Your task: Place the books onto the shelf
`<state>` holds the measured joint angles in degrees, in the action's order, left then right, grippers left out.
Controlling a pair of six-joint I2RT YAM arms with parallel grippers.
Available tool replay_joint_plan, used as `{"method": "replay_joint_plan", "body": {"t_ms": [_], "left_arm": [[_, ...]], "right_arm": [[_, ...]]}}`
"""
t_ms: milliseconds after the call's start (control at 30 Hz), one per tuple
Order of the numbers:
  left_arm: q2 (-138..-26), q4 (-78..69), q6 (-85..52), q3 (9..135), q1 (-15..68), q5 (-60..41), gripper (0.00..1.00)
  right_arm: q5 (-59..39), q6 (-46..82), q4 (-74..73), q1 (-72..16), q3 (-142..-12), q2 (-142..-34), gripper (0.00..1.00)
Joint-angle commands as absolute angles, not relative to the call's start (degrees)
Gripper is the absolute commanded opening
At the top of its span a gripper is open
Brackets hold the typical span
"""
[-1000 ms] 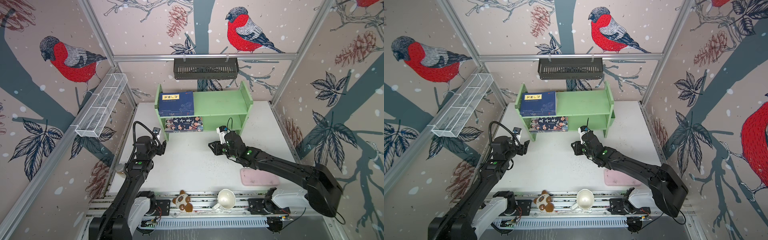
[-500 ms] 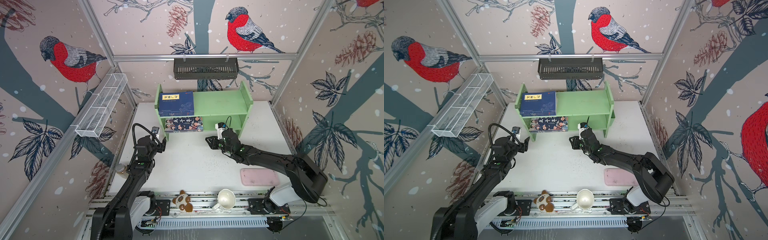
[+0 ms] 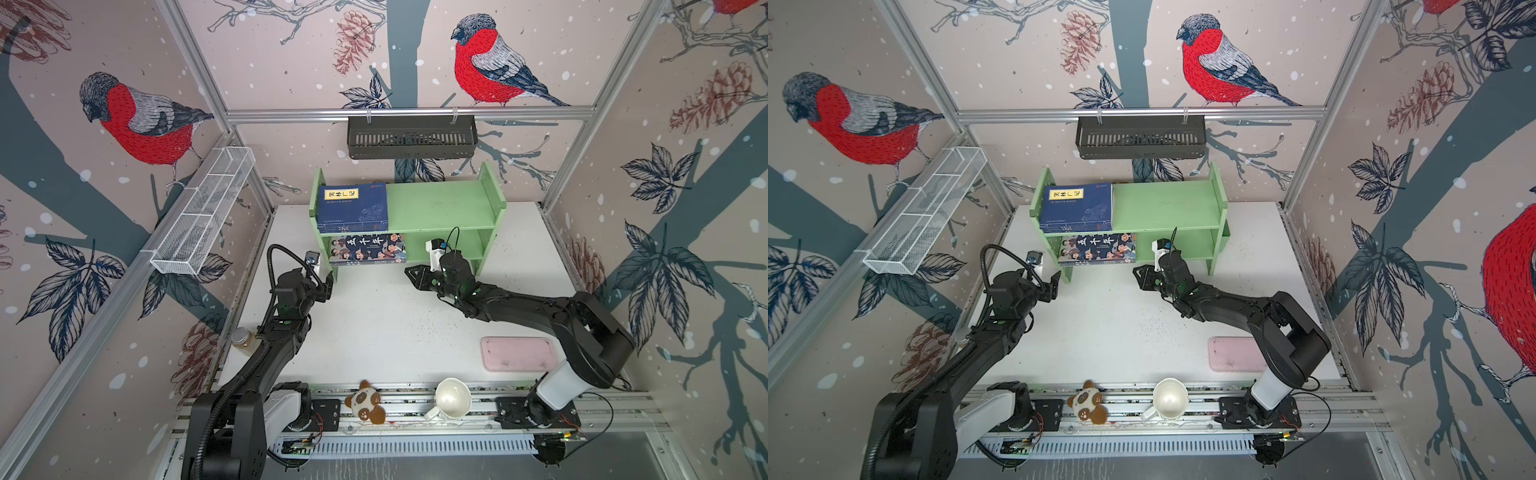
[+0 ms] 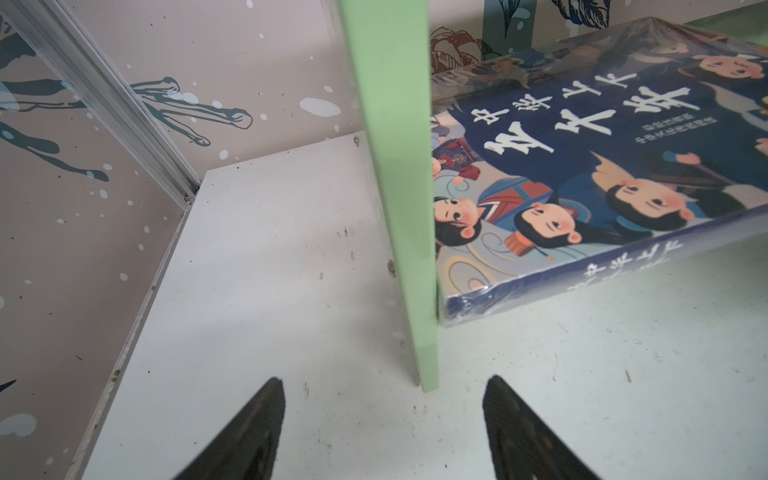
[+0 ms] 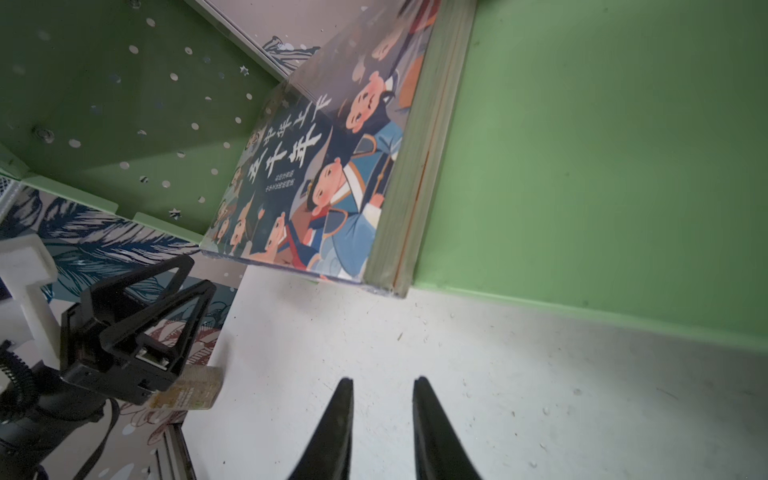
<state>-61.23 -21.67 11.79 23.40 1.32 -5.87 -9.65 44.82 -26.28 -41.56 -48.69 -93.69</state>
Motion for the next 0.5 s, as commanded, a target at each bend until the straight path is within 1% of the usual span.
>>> {"method": "replay_joint_plan", "body": {"t_ms": [0,467], "left_arm": [[-62.0,-26.2,11.7,23.6,1.2,-5.7,0.76],[-65.1,-28.8,11.3,24.2,1.1,-5.3,0.75]], "right_arm": [[-11.4,45.6,-29.4,-41.3,-49.8,-95.0,0.27],[-14.2,46.4,-30.7,-40.0,-53.8,-99.7,0.25]]}}
